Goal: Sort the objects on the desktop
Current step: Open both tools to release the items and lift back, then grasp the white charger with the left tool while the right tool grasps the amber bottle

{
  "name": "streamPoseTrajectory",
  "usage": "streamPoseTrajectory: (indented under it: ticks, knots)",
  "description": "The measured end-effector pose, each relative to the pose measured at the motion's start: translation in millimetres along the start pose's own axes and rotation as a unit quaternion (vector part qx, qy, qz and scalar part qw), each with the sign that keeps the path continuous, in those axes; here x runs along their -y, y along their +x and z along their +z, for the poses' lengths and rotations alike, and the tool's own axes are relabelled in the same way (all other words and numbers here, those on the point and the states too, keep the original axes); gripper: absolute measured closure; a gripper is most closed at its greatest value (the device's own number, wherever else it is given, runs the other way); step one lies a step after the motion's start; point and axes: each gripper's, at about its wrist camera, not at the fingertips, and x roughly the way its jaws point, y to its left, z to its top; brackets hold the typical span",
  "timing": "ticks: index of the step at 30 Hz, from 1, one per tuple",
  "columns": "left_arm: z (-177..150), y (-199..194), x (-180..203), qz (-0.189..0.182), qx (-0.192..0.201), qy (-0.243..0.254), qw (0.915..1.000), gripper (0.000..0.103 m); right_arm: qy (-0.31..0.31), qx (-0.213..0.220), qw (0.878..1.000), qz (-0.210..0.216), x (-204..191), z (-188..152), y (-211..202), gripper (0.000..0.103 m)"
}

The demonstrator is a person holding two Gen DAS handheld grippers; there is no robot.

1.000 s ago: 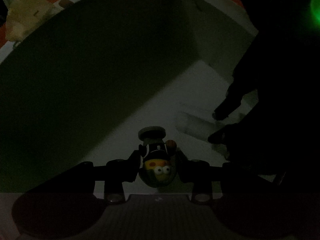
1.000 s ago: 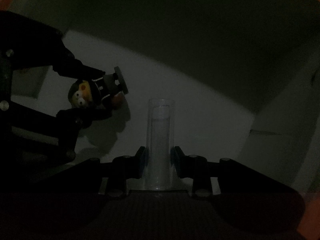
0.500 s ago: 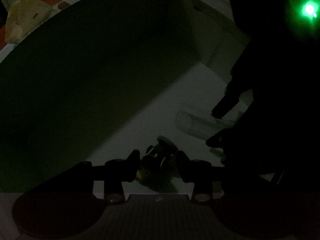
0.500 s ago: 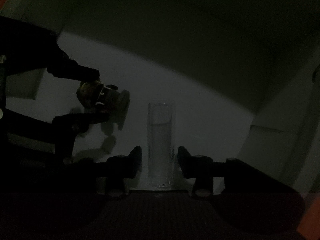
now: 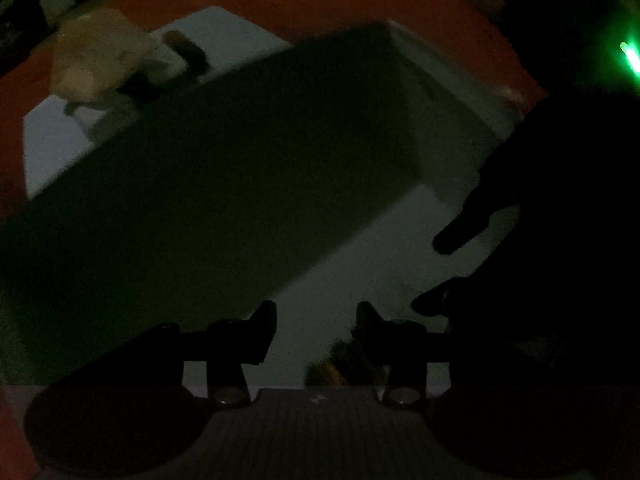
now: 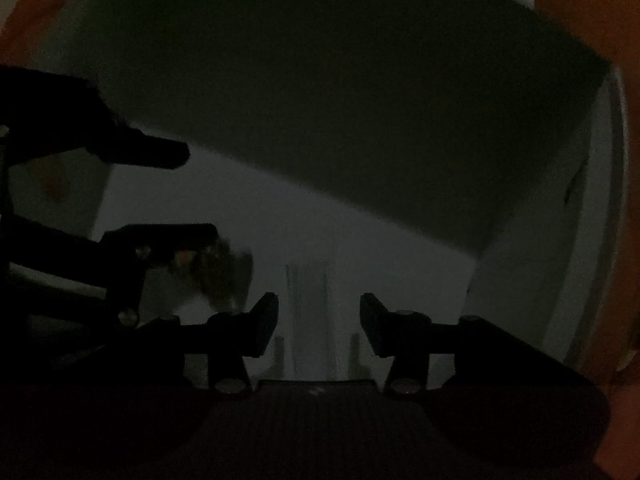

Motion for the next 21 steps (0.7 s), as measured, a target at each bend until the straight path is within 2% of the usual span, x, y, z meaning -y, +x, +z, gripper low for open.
streamPoseTrajectory:
  ticks: [4, 9, 13, 15, 17, 21]
  knots:
    - [20, -11, -20, -0.009, 0.015, -0.05, 0.9986, 0.063, 0.051, 0.022, 0.998, 0.018, 12, 19, -14, 0.054]
    - [50, -30, -49, 0.001, 0.047, -0.106, 0.9932, 0.063, 0.076, 0.093, 0.993, 0.016, 31, 66, -46, 0.054]
    - [74, -43, -74, 0.014, 0.068, -0.144, 0.9871, 0.063, 0.091, 0.139, 0.986, 0.019, 44, 90, -70, 0.054]
    - [86, -42, -89, 0.023, 0.07, -0.165, 0.9836, 0.063, 0.112, 0.138, 0.984, 0.029, 60, 101, -81, 0.054]
    - [96, -38, -103, 0.034, 0.075, -0.187, 0.9789, 0.062, 0.119, 0.152, 0.981, 0.025, 85, 88, -121, 0.054]
    - [114, -26, -125, 0.046, 0.066, -0.22, 0.9722, 0.062, 0.125, 0.165, 0.978, 0.023, 101, 116, -133, 0.054]
